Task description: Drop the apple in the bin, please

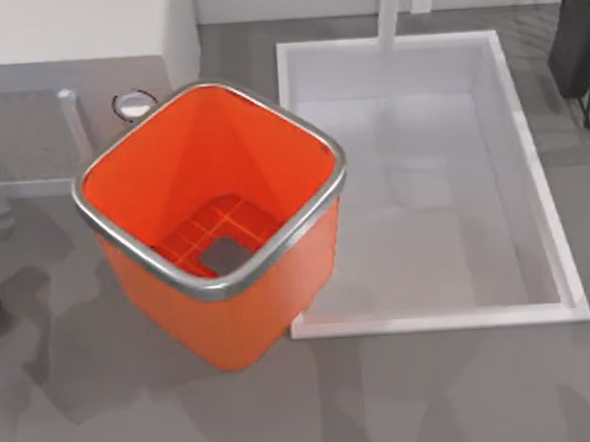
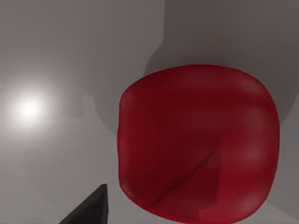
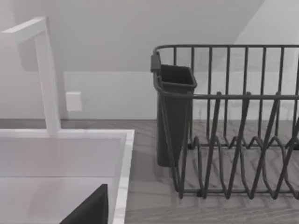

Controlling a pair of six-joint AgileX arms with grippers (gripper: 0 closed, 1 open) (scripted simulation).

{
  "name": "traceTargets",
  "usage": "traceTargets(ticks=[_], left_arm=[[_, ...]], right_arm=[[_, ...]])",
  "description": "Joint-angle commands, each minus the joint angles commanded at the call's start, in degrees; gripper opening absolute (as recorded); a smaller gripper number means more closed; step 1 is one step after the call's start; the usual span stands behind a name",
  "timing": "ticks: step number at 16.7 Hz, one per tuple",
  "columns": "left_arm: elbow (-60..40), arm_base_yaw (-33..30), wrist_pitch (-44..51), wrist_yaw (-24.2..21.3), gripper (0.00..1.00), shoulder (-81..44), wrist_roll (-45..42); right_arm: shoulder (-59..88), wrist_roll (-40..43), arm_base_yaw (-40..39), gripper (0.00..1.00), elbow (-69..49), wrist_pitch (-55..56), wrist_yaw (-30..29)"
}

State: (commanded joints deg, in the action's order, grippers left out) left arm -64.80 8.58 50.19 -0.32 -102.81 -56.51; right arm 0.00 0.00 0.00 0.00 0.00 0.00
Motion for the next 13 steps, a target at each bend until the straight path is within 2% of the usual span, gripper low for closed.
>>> traceTargets(ticks=[6, 12, 13], left_arm=[[1.45, -0.42, -8.18, 0.01, 1.00, -6.96, 0.29], [0.08, -0.66, -8.86, -0.03, 1.00, -8.68, 0.50], [0.08, -0.66, -8.86, -0.03, 0.92, -8.68, 0.50]], right_arm=[[0.00, 0.00, 0.00, 1.00, 0.00, 0.00, 0.00], [0.00, 0.00, 0.00, 1.00, 0.00, 0.00, 0.00], [0.00, 0.00, 0.00, 1.00, 0.00, 0.00, 0.00]])
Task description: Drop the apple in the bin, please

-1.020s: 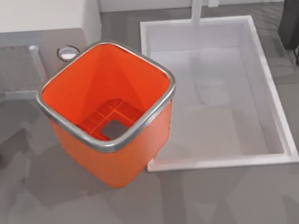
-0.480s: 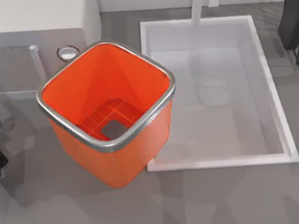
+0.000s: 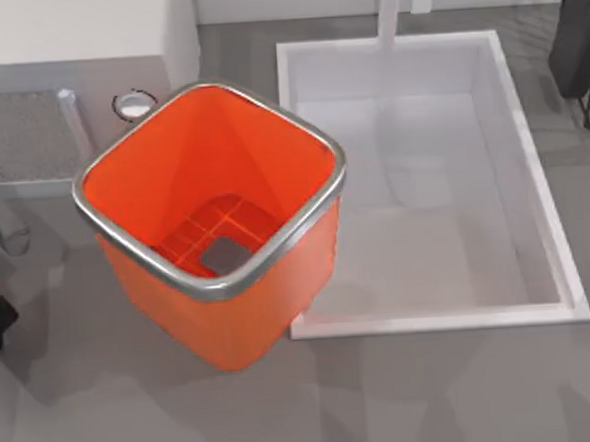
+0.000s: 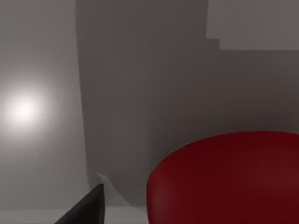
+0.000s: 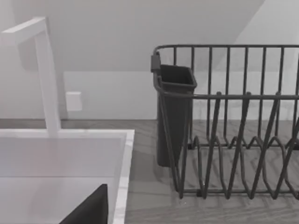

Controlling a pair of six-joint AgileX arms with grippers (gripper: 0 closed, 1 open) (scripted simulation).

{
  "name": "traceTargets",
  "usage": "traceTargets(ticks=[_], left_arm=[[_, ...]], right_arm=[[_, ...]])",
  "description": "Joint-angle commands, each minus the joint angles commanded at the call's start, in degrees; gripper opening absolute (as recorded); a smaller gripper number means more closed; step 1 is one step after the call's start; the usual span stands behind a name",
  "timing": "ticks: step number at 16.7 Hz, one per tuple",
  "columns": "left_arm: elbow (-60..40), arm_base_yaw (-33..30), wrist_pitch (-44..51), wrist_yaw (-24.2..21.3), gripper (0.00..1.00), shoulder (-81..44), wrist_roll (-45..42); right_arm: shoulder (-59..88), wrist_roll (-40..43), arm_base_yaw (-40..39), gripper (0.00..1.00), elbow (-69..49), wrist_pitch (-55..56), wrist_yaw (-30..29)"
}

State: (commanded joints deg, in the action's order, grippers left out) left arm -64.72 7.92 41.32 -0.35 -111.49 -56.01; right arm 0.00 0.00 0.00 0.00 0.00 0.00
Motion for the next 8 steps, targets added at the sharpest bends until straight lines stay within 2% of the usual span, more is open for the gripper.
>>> traceTargets(ticks=[8], left_arm=[[0.00, 0.00, 0.00, 0.00, 0.32, 0.00, 0.00]], right_arm=[[0.00, 0.00, 0.00, 1.00, 0.00, 0.00, 0.00]])
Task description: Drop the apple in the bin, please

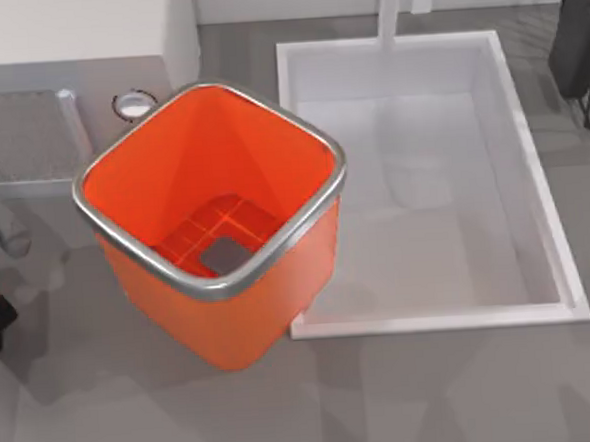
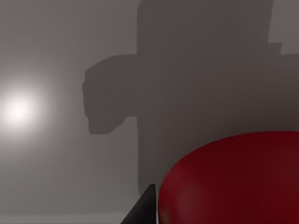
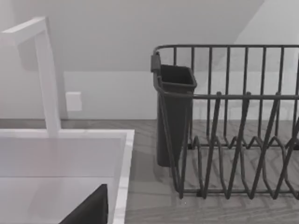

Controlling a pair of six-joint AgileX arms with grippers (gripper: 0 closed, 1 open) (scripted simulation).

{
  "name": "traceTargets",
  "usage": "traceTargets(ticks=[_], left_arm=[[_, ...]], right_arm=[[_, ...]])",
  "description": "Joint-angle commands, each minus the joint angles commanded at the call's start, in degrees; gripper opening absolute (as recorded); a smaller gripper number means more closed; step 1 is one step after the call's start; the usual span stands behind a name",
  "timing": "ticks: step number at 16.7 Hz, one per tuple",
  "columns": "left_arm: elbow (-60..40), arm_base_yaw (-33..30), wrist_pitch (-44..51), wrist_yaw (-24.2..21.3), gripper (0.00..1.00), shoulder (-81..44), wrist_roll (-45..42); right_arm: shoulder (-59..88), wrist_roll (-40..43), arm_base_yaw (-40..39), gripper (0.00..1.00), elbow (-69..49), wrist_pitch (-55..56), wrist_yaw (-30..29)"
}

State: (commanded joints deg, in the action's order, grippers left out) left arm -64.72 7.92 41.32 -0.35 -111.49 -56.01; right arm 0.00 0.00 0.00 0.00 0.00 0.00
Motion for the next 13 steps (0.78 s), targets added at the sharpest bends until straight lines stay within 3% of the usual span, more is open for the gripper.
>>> traceTargets(ticks=[4, 13], left_arm=[[0.00, 0.00, 0.00, 0.00, 0.02, 0.00, 0.00], [0.50, 0.18, 2.15, -0.44, 0.00, 1.25, 0.51]], right_arm=[[0.00, 0.00, 0.00, 1.00, 0.00, 0.00, 0.00], [0.00, 0.00, 0.00, 1.00, 0.00, 0.00, 0.00]])
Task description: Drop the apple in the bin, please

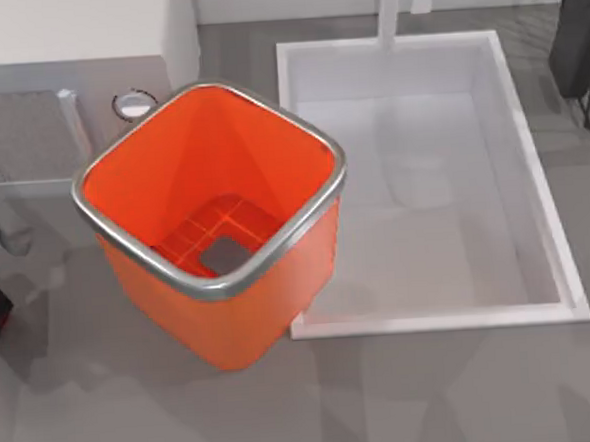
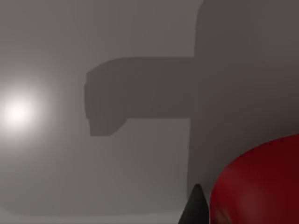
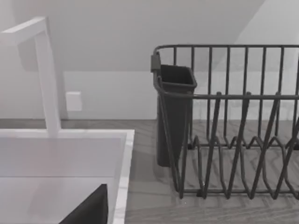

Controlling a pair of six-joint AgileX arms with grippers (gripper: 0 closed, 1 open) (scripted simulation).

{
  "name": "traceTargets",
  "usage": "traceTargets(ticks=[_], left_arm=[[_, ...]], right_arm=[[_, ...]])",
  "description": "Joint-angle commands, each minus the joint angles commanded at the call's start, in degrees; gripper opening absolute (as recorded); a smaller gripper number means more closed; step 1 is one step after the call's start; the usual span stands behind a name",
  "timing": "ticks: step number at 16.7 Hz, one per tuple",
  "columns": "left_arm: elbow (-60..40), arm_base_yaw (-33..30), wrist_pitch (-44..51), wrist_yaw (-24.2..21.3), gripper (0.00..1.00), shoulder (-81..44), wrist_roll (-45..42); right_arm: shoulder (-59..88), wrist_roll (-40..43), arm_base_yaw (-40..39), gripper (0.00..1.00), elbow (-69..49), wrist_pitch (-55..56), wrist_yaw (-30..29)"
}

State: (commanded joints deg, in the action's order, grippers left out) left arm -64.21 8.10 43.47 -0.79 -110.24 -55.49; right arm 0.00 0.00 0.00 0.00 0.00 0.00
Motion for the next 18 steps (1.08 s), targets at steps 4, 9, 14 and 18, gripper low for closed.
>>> traceTargets(ticks=[4, 9, 14, 18], left_arm=[[1.30, 1.46, 3.24, -0.73, 0.00, 1.59, -2.74], [2.98, 5.56, 17.48, -3.48, 0.00, 3.29, -7.29], [-1.48, 5.50, 32.36, -4.03, 0.00, 3.17, -5.90], [-11.83, 2.61, 38.77, -0.29, 0.00, 5.96, -4.04]], right_arm=[[0.00, 0.00, 0.00, 1.00, 0.00, 0.00, 0.00], [0.00, 0.00, 0.00, 1.00, 0.00, 0.00, 0.00], [0.00, 0.00, 0.00, 1.00, 0.00, 0.00, 0.00], [0.00, 0.00, 0.00, 1.00, 0.00, 0.00, 0.00]])
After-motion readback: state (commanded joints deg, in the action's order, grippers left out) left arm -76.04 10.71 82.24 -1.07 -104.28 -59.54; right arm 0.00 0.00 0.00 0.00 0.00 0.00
